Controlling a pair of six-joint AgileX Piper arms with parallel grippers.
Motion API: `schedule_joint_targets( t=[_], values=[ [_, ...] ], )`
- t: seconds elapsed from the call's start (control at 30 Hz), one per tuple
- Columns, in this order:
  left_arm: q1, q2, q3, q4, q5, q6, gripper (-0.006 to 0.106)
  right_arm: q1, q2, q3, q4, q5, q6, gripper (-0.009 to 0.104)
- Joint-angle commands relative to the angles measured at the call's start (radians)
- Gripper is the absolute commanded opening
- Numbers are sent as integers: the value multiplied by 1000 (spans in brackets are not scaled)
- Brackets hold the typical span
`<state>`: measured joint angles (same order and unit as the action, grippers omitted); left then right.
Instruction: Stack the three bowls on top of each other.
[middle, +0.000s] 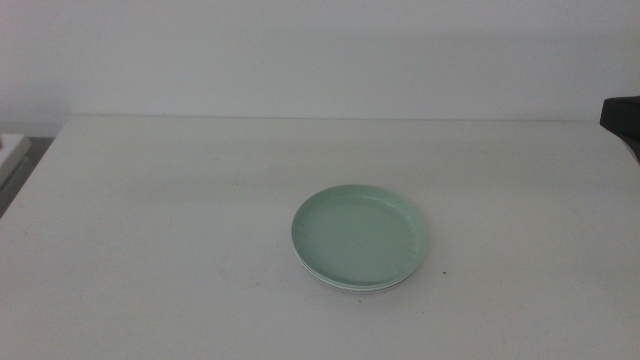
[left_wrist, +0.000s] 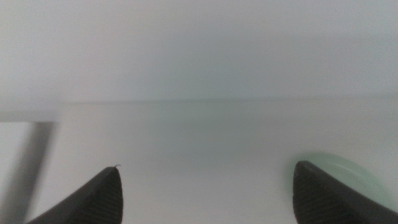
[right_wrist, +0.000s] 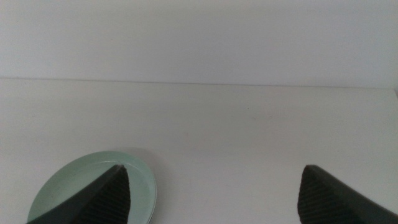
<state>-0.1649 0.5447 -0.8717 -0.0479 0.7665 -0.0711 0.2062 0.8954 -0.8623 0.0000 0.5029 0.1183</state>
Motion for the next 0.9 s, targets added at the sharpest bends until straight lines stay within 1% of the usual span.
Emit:
schedule_joint_targets(
  t=[0.0, 0.1, 0.13, 0.2, 0.37, 0.5, 0.73, 0.83, 0.87],
  values=[
    [69, -35, 51, 2, -97, 24, 94, -7, -5, 3, -13, -14, -2, 92],
    [146, -60, 79, -97, -133, 188, 94, -7, -5, 3, -13, -14, -2, 92],
    [168, -62, 81, -124, -135, 220, 94, -7, -5, 3, -13, -14, -2, 92],
    [200, -62, 81, -151, -131, 253, 94, -7, -5, 3, -13, -14, -2, 92],
    [215, -62, 81, -145, -136, 258, 94, -7, -5, 3, -13, -14, -2, 92],
    [215, -62, 81, -114, -136, 258, 94, -7, -5, 3, -13, -14, -2, 92],
    [215, -62, 81, -109, -136, 254, 94, -7, -5, 3, -13, -14, -2, 92],
    [215, -62, 99, -109, -140, 257, 94, -7, -13, 36, -13, -73, -3, 92],
    [215, -62, 114, -109, -161, 257, 94, -7, -23, 58, 0, -96, -3, 92]
  ],
)
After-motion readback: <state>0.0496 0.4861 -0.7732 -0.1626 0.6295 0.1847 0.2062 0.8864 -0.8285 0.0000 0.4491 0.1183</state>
